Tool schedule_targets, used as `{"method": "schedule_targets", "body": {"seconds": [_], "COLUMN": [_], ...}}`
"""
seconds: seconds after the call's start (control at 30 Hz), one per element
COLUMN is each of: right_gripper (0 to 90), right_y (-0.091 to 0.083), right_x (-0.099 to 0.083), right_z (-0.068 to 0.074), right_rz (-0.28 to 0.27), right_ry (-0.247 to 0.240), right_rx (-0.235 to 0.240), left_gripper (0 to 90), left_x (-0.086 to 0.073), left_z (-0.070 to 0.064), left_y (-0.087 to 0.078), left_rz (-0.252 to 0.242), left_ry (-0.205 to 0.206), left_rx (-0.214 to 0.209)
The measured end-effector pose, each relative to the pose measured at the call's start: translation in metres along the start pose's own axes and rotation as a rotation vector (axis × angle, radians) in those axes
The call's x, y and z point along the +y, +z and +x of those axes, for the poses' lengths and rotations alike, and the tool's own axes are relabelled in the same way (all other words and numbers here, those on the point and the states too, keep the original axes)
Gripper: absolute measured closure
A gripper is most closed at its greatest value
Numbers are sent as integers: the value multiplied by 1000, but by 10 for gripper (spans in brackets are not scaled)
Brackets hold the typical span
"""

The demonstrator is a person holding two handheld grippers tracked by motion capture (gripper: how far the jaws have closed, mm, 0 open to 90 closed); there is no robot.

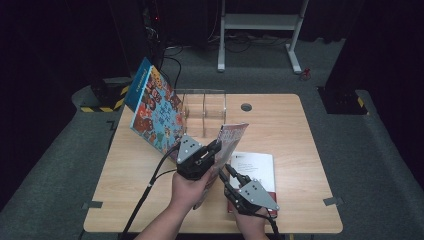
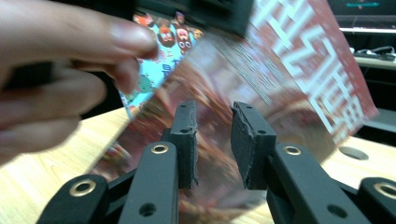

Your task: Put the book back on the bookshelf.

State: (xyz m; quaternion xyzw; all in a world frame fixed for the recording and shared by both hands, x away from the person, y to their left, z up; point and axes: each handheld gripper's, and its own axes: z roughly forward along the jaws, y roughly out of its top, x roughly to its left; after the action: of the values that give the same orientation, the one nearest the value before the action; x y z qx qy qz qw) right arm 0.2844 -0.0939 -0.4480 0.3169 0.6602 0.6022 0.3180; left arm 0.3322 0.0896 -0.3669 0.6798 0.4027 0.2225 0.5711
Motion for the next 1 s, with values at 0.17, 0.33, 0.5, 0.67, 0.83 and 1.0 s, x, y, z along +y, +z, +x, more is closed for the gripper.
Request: {"method": "schedule_targets", "body": {"seconds": [0.17,0.33,0.5,0.67,0.83,1.0], "right_gripper": [696,691,690,691,692,695], "right_y": [-2,-4,-5,-5,-7,-8], "right_x": [-5,-9,-11,-11,-11,-10], "right_z": [-8,-14,-18,-21,-24,-26], "right_rz": [20,39,44,41,38,36], "right_ry": [12,36,40,44,55,63], "right_rx": [-14,-22,-28,-37,-46,-51], "left_gripper": [842,842,842,842,842,842], "left_x": [1,5,14,24,33,34], "left_z": [0,0,5,10,14,17], "left_y": [-6,-11,-13,-14,-15,-10], "left_rz": [-18,-47,-68,-105,-158,-186], "left_ry": [34,50,68,88,96,98], "left_rx": [-7,-16,-7,0,-3,-18]}}
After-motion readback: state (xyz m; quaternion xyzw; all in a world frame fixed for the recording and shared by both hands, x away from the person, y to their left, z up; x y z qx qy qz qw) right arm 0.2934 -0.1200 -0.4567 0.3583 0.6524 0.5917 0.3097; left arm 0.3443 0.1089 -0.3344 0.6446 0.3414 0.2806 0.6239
